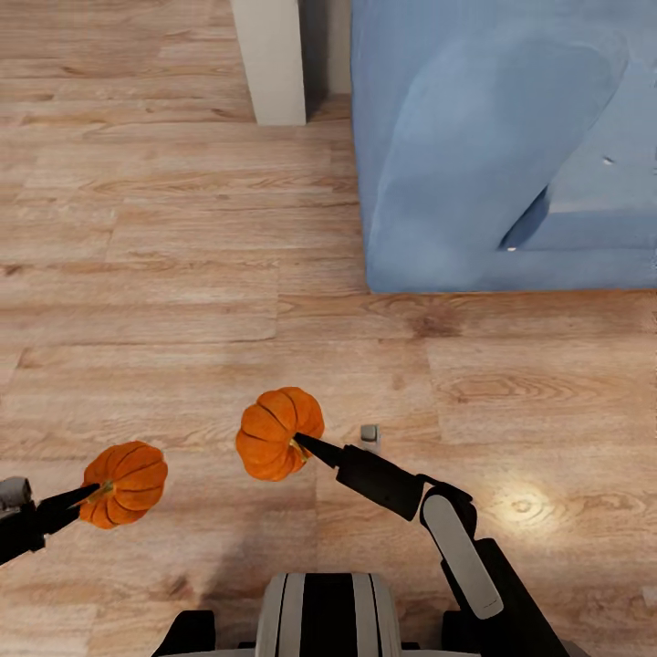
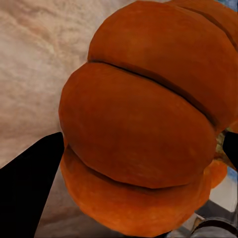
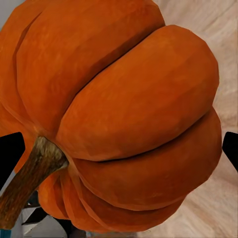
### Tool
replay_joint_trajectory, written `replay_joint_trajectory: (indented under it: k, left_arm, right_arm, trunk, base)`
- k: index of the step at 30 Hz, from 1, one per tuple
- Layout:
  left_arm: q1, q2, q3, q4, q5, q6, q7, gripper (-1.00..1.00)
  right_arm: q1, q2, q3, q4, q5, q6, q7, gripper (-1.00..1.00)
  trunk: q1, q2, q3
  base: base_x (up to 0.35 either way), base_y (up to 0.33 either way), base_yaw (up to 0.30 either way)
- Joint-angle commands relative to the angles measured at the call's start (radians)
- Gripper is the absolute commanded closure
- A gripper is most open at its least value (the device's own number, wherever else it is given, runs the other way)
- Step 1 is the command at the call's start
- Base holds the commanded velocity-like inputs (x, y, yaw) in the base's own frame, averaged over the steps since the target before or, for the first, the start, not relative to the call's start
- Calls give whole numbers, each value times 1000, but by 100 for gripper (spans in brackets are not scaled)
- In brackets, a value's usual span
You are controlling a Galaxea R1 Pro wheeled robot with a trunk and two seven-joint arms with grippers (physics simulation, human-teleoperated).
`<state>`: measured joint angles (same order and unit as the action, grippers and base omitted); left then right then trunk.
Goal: Place each of the two pumpkins and all three candles from the living room inside a cabinet in the living room (use any cabinet), then make sure every cabinet is closed, and position the cauldron so it is next to a table in the living room.
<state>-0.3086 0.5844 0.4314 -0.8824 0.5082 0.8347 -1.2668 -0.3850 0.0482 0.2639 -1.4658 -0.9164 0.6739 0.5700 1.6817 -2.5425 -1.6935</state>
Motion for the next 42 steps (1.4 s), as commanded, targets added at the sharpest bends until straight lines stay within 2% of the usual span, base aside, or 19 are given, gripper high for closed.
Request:
replay_joint_trajectory:
  k: [1, 2, 3, 4, 7, 11, 14, 22, 28, 35, 40, 42]
  left_arm:
    - [1, 20, 0, 0, -4, 12, -27, 100]
    - [2, 37, 1, -1, -5, 20, -48, 100]
    - [3, 68, 0, -1, -6, 30, -79, 100]
    - [4, 82, 0, -1, -6, 34, -97, 100]
    - [6, 102, 0, -1, -8, 48, -136, 100]
    - [9, 127, -2, -1, -7, 67, -178, 100]
    - [13, 136, -1, -2, -8, 76, -189, 100]
    - [14, 138, 0, -16, -8, 82, -190, 100]
    - [14, 138, 0, -18, -9, 83, -190, 100]
    - [14, 138, 0, -18, -9, 83, -190, 100]
    - [15, 138, 2, -18, -8, 83, -190, 100]
    - [16, 138, 5, -18, -8, 83, -190, 100]
  right_arm:
    - [0, 3, 0, 0, 2, -1, -1, 100]
    - [0, 5, 2, 1, 6, -1, -4, 100]
    - [0, 7, 11, 1, 27, -1, -13, 100]
    - [0, 8, 14, 1, 37, -1, -18, 100]
    - [0, 8, 18, 1, 46, -8, -21, 100]
    - [0, 8, 20, 1, 47, -62, -23, 100]
    - [0, 9, 21, 1, 45, -76, -24, 100]
    - [0, 9, 47, 43, 50, -125, -26, 100]
    - [0, 9, 50, 43, 47, -129, -63, 100]
    - [0, 9, 50, 45, 45, -128, -73, 100]
    - [0, 10, 97, 46, 49, -130, -73, 100]
    - [0, 10, 102, 47, 49, -130, -73, 100]
  trunk:
    - [0, 0, 4]
    - [-1, 1, 8]
    - [-1, 1, 12]
    - [-2, 1, 16]
    - [-3, 2, 27]
    - [-5, 3, 43]
    - [-6, 3, 54]
    - [-10, 5, 85]
    - [-12, 7, 108]
    - [-16, 8, 137]
    - [-16, 8, 137]
    - [-16, 8, 137]
  base:
    - [0, 0, 0]
    - [0, 0, 0]
    - [0, 0, 0]
    - [0, 0, 0]
    - [0, 0, 0]
    - [0, 0, 0]
    - [0, 0, 0]
    - [0, 0, 0]
    - [0, 0, 0]
    - [0, 0, 90]
    - [0, 0, 263]
    - [0, 0, 277]
